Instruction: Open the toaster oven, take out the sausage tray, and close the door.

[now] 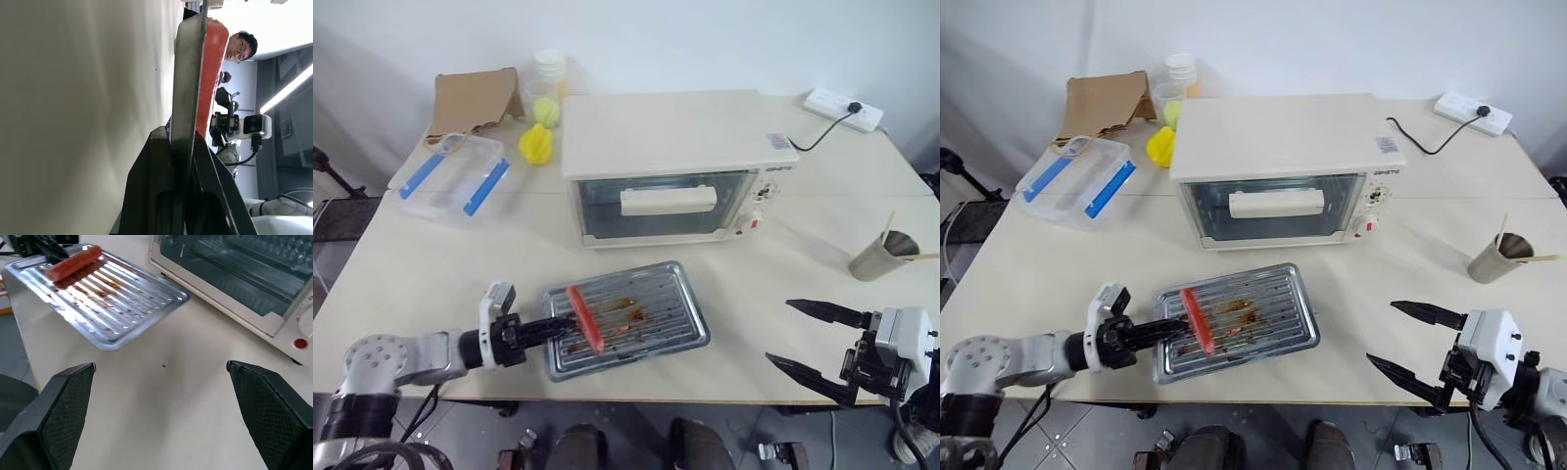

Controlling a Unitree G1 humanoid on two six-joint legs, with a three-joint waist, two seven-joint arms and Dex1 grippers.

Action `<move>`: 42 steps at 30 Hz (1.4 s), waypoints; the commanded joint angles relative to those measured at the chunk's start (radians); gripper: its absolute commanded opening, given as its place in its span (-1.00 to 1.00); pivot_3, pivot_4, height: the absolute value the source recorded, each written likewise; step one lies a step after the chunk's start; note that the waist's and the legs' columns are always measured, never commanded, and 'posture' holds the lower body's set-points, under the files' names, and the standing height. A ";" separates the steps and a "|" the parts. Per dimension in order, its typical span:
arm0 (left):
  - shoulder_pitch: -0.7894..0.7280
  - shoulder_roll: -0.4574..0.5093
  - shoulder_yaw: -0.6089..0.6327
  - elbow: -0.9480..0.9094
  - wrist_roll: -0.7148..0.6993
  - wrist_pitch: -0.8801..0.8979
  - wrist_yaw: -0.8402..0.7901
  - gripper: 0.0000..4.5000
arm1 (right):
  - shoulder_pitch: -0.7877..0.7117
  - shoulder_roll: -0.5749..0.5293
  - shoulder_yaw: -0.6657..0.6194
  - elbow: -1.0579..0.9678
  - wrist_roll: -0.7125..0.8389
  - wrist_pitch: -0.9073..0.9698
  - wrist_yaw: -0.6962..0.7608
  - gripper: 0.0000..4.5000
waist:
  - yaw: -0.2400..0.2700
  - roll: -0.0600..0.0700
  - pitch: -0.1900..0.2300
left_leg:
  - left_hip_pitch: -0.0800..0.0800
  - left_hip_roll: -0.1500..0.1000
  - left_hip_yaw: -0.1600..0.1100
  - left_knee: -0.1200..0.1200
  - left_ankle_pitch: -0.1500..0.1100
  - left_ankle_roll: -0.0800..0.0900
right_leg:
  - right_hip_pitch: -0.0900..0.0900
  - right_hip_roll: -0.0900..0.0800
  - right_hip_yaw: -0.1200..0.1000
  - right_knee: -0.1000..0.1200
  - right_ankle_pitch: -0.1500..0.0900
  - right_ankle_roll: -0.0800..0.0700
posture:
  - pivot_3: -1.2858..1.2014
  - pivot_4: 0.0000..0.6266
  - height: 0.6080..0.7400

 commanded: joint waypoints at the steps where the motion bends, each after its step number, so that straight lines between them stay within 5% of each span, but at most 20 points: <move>1: -0.107 -0.089 -0.081 0.036 0.069 0.039 0.017 -1.00 | 0.049 0.022 -0.054 -0.066 0.027 -0.004 -0.024 0.99 | 0.011 0.000 0.000 | 0.000 -0.001 -0.001 0.000 0.001 0.001 | 0.001 -0.001 0.000 -0.001 0.001 0.000 | 0.03 -0.52 1.00; 18: -0.353 -0.410 -0.035 0.209 0.395 0.129 0.144 -1.00 | 0.172 0.048 -0.105 -0.147 0.059 -0.004 -0.069 0.99 | 0.037 0.004 -0.002 | 0.000 -0.012 -0.015 0.000 0.006 0.009 | 0.014 -0.012 -0.001 -0.009 0.006 0.005 | 0.03 -0.52 1.00; 28: -0.374 -0.473 -0.004 0.188 0.518 0.179 0.118 -1.00 | 0.194 0.051 -0.114 -0.159 0.067 -0.003 -0.079 0.99 | 0.048 0.005 -0.003 | 0.000 -0.021 -0.023 0.000 0.006 0.009 | 0.022 -0.019 -0.001 -0.017 0.009 0.011 | 0.03 -0.52 1.00; 38: -0.359 -0.451 0.041 0.043 0.548 0.182 0.062 0.26 | 0.190 0.061 -0.085 -0.150 0.051 -0.015 -0.076 1.00 | 0.035 0.003 -0.002 | -0.005 -0.022 -0.028 -0.002 0.006 0.009 | 0.022 -0.016 -0.005 -0.022 0.013 0.019 | 0.03 -0.52 1.00; 42: -0.325 -0.343 0.024 -0.087 0.578 0.107 -0.044 0.66 | 0.181 0.060 -0.072 -0.132 0.044 -0.022 -0.065 1.00 | 0.017 0.002 -0.001 | -0.006 -0.023 -0.030 -0.002 0.007 0.011 | 0.022 -0.015 -0.007 -0.023 0.013 0.019 | 0.03 -0.52 1.00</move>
